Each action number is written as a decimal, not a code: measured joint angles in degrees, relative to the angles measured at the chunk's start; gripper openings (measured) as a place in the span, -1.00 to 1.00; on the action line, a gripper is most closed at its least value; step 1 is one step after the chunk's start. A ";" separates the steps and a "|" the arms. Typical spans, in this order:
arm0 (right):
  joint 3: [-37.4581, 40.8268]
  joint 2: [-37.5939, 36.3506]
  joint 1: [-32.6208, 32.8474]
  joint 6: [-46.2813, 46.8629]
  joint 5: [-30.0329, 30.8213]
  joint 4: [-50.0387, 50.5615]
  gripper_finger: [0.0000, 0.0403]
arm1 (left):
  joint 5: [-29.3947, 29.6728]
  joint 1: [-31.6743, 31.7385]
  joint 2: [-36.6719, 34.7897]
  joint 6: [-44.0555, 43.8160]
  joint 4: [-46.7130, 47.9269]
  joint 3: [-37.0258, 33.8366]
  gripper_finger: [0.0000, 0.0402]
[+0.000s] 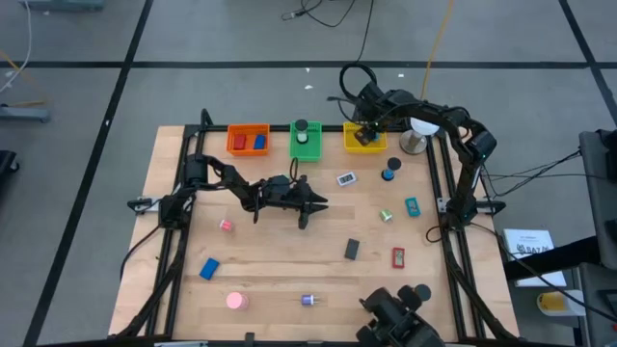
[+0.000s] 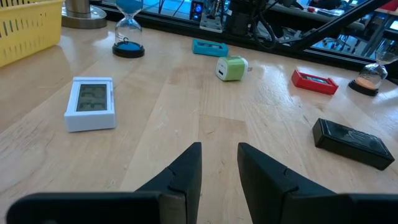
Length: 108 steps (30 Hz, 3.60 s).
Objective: Pick & Place Office items
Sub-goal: Remove the blue charger adapter from the yellow bin to the table
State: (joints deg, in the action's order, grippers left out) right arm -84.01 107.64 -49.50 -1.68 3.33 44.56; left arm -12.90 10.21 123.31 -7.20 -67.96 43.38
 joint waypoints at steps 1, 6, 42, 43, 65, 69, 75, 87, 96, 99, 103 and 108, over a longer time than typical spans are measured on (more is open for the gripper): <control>0.00 0.17 0.11 -1.05 0.13 0.02 0.02 | -0.01 0.01 0.00 0.00 0.00 0.00 -0.48; 0.02 1.78 0.48 -3.63 5.47 0.34 0.01 | -0.01 -0.01 0.00 -0.02 0.00 0.00 -0.48; 0.04 5.68 -0.33 -5.23 5.30 -1.56 -0.28 | -0.03 -0.01 0.00 -0.04 0.04 0.00 -0.48; 0.04 5.68 -0.33 -5.24 4.70 -1.43 -0.30 | -0.03 -0.01 0.00 -0.04 0.04 0.00 -0.48; 3.45 3.88 -0.22 -3.96 2.28 -4.66 -0.33 | -0.03 -0.01 0.00 -0.44 0.04 0.00 -0.48; 3.45 0.37 0.22 -3.55 2.32 -4.16 -0.32 | -0.05 0.19 0.00 -0.46 0.00 0.00 -0.48; 3.45 -7.45 0.80 -3.02 2.41 -1.97 -0.33 | -0.07 0.88 0.00 -0.77 0.00 0.00 -0.48; 23.26 -26.34 13.43 2.54 -0.64 -23.06 -0.33 | -4.12 4.45 -0.05 -6.75 -21.98 -8.82 -0.48; 37.67 -26.49 32.86 8.39 -0.53 -54.09 -0.33 | -3.86 6.51 -4.63 -4.91 -21.61 -15.23 -0.48; 43.23 -23.65 37.43 9.62 -0.50 -66.84 -0.33 | -3.80 6.39 -5.42 -4.44 -21.51 -16.18 -0.48; 47.72 -16.25 40.38 11.42 1.11 -82.82 -0.33 | -3.95 5.13 -5.30 -3.85 -18.61 -16.65 -0.48; 47.96 -5.42 41.42 8.64 1.08 -94.22 -0.33 | -0.95 3.42 -5.31 -2.13 -15.40 -16.65 -0.48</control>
State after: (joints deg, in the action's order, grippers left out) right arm -36.05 102.22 -8.08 6.96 4.41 -49.67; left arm -13.84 13.63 118.00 -9.33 -83.36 26.72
